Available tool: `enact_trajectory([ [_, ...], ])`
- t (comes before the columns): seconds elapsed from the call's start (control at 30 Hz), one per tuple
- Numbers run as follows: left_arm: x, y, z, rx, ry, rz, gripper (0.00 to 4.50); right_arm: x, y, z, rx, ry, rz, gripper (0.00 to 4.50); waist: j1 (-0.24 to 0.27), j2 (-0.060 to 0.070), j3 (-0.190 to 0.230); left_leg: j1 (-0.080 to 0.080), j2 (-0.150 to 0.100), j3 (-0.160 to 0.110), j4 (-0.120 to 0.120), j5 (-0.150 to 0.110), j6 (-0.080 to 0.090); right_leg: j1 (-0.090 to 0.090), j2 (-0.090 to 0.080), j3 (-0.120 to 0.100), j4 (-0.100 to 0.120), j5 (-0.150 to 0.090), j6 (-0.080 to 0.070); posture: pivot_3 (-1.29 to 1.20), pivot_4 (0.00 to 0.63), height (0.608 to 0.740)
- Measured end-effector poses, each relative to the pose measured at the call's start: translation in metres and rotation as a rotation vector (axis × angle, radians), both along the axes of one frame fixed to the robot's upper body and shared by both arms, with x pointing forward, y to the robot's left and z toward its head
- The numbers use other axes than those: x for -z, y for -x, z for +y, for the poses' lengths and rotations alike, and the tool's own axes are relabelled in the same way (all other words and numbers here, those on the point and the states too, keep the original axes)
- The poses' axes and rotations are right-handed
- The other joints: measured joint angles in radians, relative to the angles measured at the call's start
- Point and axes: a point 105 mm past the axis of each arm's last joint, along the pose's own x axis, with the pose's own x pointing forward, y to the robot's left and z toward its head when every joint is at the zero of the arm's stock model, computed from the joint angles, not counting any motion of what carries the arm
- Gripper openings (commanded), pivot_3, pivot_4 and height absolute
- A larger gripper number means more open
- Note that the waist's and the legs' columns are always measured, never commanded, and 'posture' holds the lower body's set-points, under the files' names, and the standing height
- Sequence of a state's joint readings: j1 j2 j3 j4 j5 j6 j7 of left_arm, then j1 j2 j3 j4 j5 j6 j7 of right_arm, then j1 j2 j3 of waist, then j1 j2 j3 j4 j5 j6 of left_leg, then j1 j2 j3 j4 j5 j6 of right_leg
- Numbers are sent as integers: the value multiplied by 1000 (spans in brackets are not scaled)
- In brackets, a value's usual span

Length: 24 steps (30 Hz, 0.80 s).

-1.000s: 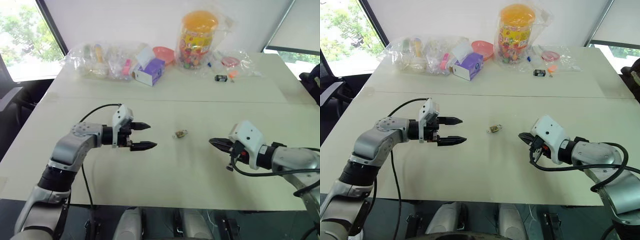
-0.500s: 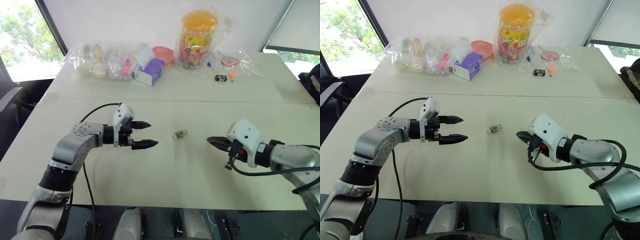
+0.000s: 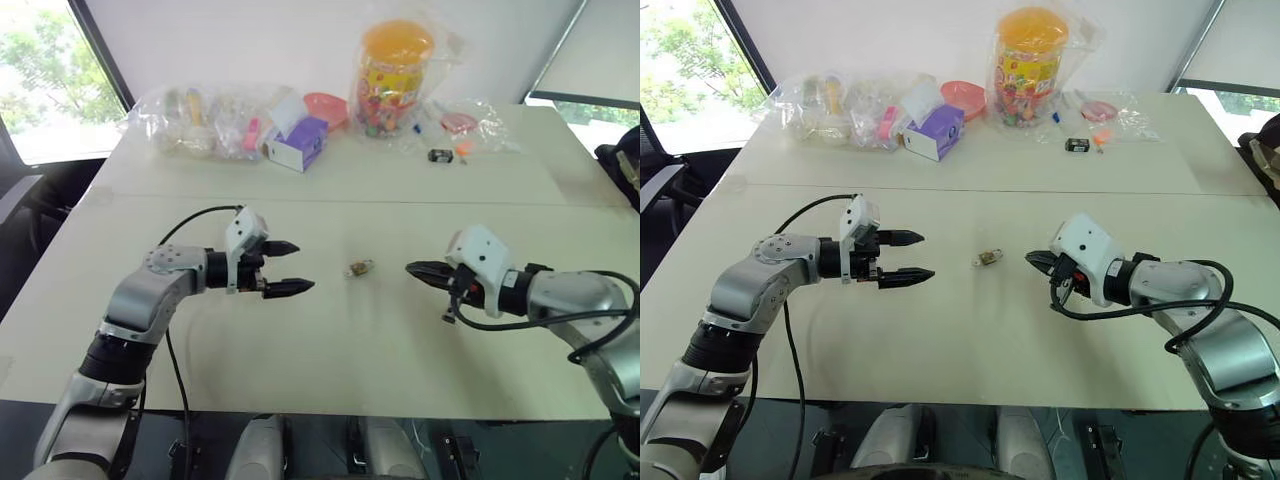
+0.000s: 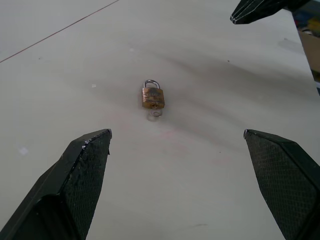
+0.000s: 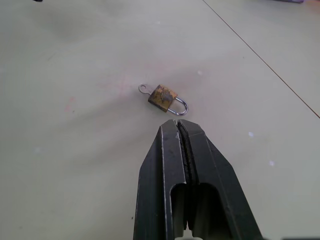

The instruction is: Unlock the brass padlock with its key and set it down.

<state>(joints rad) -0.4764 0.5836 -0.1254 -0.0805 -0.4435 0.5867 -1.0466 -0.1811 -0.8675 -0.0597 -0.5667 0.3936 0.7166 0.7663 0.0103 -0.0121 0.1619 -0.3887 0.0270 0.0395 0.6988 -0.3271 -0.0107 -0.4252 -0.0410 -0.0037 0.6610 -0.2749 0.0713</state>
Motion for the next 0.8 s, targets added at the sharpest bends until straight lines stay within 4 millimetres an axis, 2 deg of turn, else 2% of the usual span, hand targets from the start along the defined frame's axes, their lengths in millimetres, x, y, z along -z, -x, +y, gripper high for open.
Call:
enact_trajectory([
  [0.1, 0, -1, 0, -8, -3, -14, 4434, 3, -7, 3, -25, 3, 9, 0, 0, 0, 0, 0, 0, 0, 0, 0, 0, 0, 0, 0, 0, 0, 0, 0, 150, 740],
  [0.13, 0, -1, 0, -9, -2, -15, 4500, 2, -11, 5, -41, 5, 3, 511, 0, 0, 0, 0, 0, 0, 0, 0, 0, 0, 0, 0, 0, 0, 0, 0, 150, 740],
  [0.17, 0, -2, -1, -10, -1, -17, 4500, 2, -16, 7, -51, 5, -1, 805, -1, 0, 0, 0, 0, 0, 0, 0, 0, 0, 0, 0, 0, 0, 0, 0, 150, 740],
  [0.27, 0, -2, -3, -11, 0, -23, 4500, 4, -28, 13, -94, 26, 0, 2341, -3, 0, 0, 0, 0, 0, 0, 0, 0, 0, 0, 0, 0, 0, 0, 0, 150, 740],
  [0.33, 0, -2, -4, -7, -1, -28, 4500, 9, -39, 23, -143, 17, 27, 3355, -8, 0, 0, 0, 0, 1, 0, 0, 0, 0, 0, 0, 0, 0, 0, 0, 150, 740],
  [0.4, 0, -2, -5, -3, 0, -29, 4500, 23, -47, 30, -190, 42, 74, 4453, -8, 0, 0, 0, 0, 0, 0, 0, 0, 0, 0, 0, 1, 0, 0, 0, 150, 740],
  [0.57, 0, -2, -5, -11, 0, -33, 4500, 46, -62, 32, -224, 86, 135, 4453, -4, 0, 0, 0, 0, 2, 0, 0, 0, -1, -2, 0, 1, 0, 0, 0, 150, 740],
  [0.7, 0, -3, -4, -23, -3, -37, 4500, 56, -72, 37, -240, 83, 155, 4453, -6, 0, 0, 0, 0, 2, 0, 0, 0, -2, -2, 0, 1, 0, 0, 0, 150, 740],
  [0.8, -1, -1, -4, -28, -4, -43, 4500, 61, -88, 40, -220, 79, 146, 4453, -11, 0, 0, 0, 0, 3, 0, 0, 0, -2, -3, 0, 2, 0, 0, 0, 150, 740],
])
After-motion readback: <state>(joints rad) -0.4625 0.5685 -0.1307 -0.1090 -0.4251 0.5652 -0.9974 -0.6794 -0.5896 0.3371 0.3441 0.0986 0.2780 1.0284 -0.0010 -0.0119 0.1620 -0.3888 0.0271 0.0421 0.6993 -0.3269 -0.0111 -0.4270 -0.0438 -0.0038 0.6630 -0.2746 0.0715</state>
